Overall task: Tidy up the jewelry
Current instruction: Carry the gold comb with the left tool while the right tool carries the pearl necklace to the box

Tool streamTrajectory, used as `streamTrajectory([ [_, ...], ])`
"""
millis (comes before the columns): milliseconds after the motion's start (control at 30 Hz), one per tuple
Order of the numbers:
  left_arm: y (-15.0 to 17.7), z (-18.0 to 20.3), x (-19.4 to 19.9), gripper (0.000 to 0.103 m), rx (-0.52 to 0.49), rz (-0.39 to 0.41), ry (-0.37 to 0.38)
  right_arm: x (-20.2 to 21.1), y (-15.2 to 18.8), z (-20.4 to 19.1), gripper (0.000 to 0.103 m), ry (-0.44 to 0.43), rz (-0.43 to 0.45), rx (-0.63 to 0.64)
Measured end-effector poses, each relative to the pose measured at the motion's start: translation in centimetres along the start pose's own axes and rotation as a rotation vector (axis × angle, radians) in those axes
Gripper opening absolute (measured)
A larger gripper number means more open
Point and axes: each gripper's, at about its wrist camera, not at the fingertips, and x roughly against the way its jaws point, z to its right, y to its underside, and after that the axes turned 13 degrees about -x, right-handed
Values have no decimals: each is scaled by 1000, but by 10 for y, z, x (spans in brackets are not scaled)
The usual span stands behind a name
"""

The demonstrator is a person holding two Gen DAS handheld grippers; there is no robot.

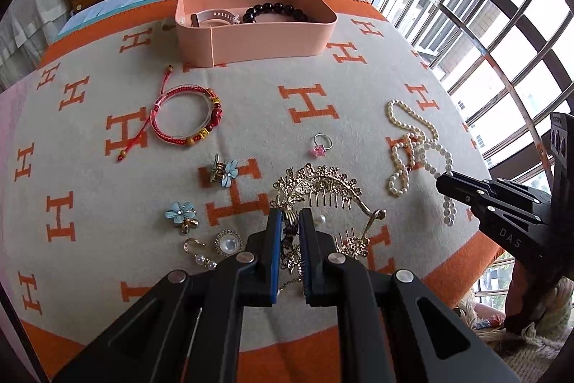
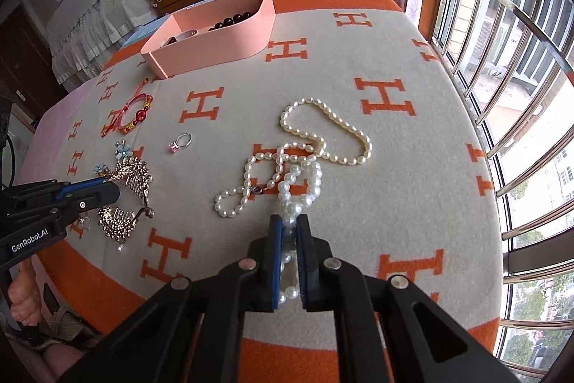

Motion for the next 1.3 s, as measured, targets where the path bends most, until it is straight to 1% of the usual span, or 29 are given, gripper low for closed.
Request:
streamTrajectory([
  [167, -17, -10, 26, 8, 10, 41, 2, 29, -13, -7, 7, -56, 70, 8],
  [300, -41, -16, 51, 8, -17, 88, -39, 59, -35, -25, 7, -100, 144, 53],
  [400, -66, -22, 72, 8, -32, 129, -71, 84, -58, -43, 7, -129, 223, 97],
  [567, -111, -33, 102, 8, -61, 200, -152, 116, -104, -69, 7, -165, 344, 147],
  [667, -137, -39, 110, 8, -70, 232, -187, 120, -133, -83, 7, -196, 372, 152],
  [733, -153, -43, 107, 8, -69, 236, -196, 115, -150, -91, 7, -215, 369, 148],
  [833, -175, -56, 91, 8, -46, 223, -191, 96, -175, -104, 7, -227, 340, 142],
  [1000, -199, -84, 45, 8, 10, 175, -165, 44, -206, -116, 7, -247, 238, 111],
  [1167, -204, -106, -12, 8, 56, 98, -143, -17, -217, -120, 8, -242, 126, 93],
  [1300, -199, -119, -50, 8, 80, 41, -137, -55, -214, -121, 8, -228, 52, 89],
])
